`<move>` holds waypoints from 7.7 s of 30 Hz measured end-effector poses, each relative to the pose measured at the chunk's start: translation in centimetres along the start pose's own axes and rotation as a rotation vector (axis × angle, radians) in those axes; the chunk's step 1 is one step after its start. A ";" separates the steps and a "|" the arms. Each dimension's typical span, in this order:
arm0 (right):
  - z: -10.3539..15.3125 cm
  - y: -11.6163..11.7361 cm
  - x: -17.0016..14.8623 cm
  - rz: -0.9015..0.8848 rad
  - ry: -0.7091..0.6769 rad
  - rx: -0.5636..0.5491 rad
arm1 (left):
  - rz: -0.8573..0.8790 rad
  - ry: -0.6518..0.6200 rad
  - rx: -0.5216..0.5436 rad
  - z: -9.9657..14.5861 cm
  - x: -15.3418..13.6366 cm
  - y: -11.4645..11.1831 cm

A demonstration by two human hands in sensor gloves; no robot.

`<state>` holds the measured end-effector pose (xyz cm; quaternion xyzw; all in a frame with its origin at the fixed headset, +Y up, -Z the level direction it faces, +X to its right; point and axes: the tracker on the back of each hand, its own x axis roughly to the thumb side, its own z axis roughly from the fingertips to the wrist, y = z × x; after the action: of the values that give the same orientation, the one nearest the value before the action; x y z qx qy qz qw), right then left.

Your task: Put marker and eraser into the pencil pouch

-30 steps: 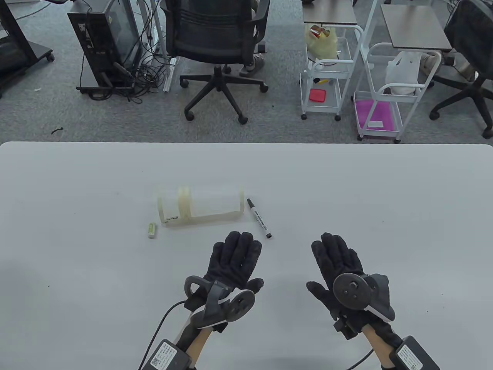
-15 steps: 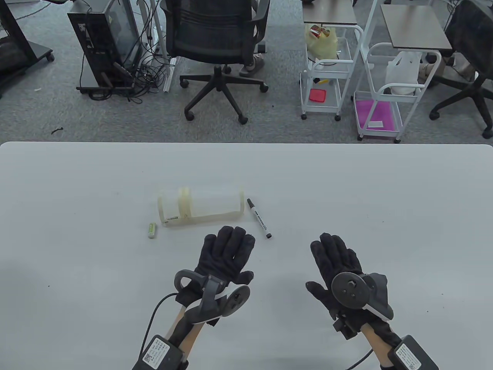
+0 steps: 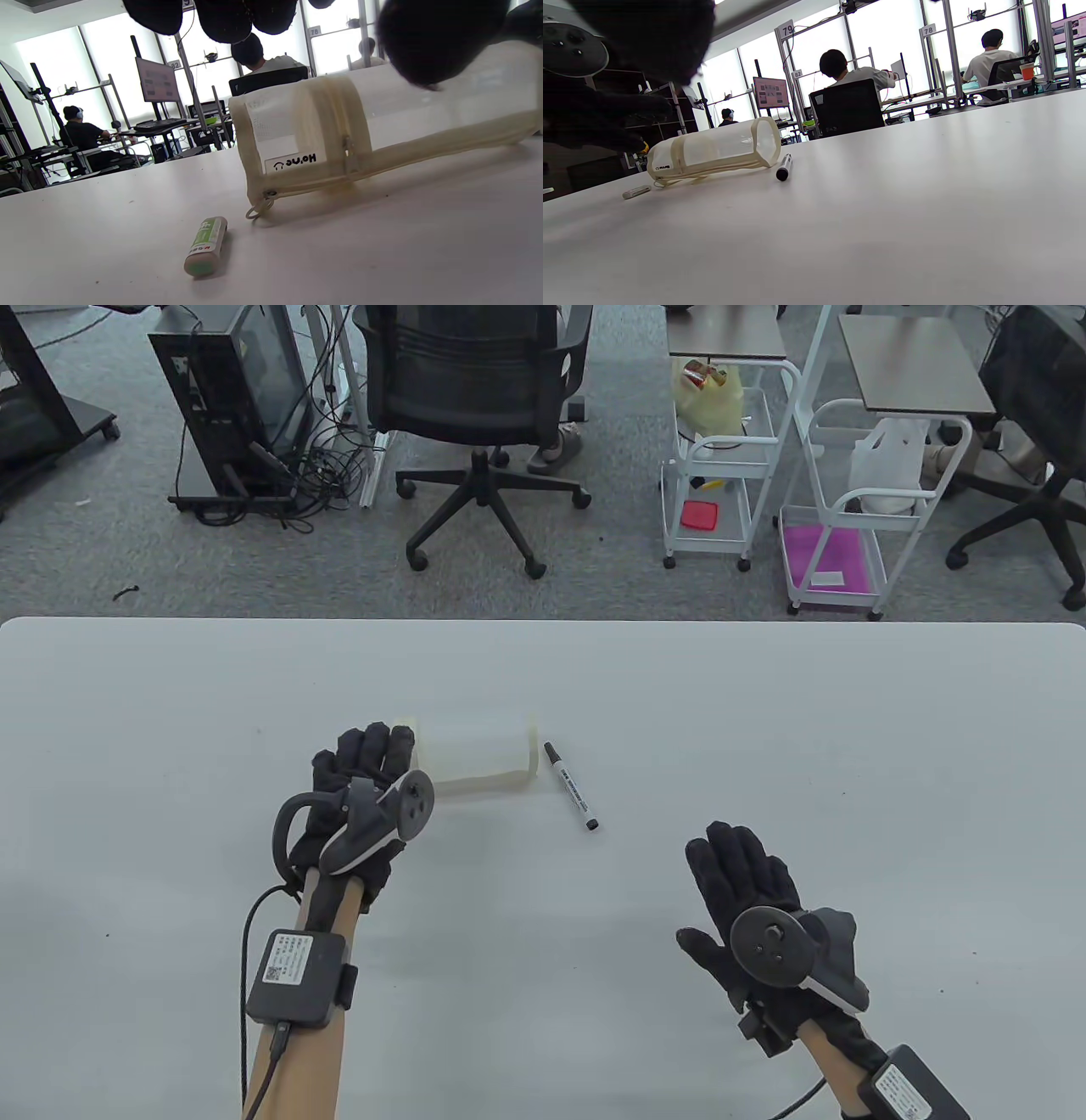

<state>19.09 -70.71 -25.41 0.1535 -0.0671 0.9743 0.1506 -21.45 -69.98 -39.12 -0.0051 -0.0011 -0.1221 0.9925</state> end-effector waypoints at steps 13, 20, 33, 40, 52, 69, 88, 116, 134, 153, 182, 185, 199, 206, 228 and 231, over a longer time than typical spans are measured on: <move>-0.1 0.1 -0.4 -0.027 -0.008 0.042 | -0.179 0.037 -0.046 -5.3 0.3 -4.1; -0.1 0.1 -0.5 -0.032 -0.007 0.056 | -0.270 0.052 0.042 -6.0 0.7 -4.3; -0.2 0.0 -1.2 -0.084 0.023 0.024 | 0.033 -0.073 0.017 -1.6 0.9 1.9; -0.1 -0.7 -2.4 -0.214 0.058 -0.016 | 0.046 -0.257 0.053 3.8 4.6 6.1; 0.1 -1.3 -4.7 -0.695 0.064 -0.022 | 0.040 -0.434 0.092 10.9 11.1 8.3; 0.1 -0.3 -8.7 -1.144 0.340 -0.080 | 0.509 -0.505 0.294 13.6 10.9 4.7; 0.1 -0.1 -10.1 -1.146 0.439 0.088 | 0.959 -0.540 0.170 12.5 11.9 2.3; -1.6 -4.3 16.2 0.224 -0.155 -0.322 | 0.948 -0.445 0.242 12.5 11.3 2.2; -1.0 -6.2 10.3 -0.029 0.010 -0.437 | 1.097 -0.442 0.269 12.0 11.1 1.9; -2.0 -8.2 -0.3 -0.191 0.289 -0.475 | 1.220 -0.330 0.220 9.7 7.6 0.3; -14.5 6.7 2.1 0.016 0.319 0.094 | 1.359 -0.309 0.363 9.9 2.4 5.3; -15.8 8.2 4.1 0.056 0.349 0.121 | 1.365 -0.318 0.364 10.0 2.5 5.4; -17.0 10.6 5.2 0.212 0.487 0.170 | 1.335 -0.335 0.354 10.3 3.0 5.2; -14.2 7.3 0.3 0.028 0.570 0.096 | 1.317 -0.319 0.355 10.2 2.6 4.7; -0.6 -6.2 -14.7 -0.647 0.575 -0.440 | 1.196 -0.334 0.239 9.8 5.9 1.9; 0.4 -7.6 -14.5 -0.757 0.489 -0.533 | 1.174 -0.333 0.223 9.8 6.3 1.4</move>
<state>34.77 -67.51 -29.05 -0.1087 -0.2152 0.8081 0.5375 -15.03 -70.04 -29.33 0.0800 -0.1655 0.4477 0.8751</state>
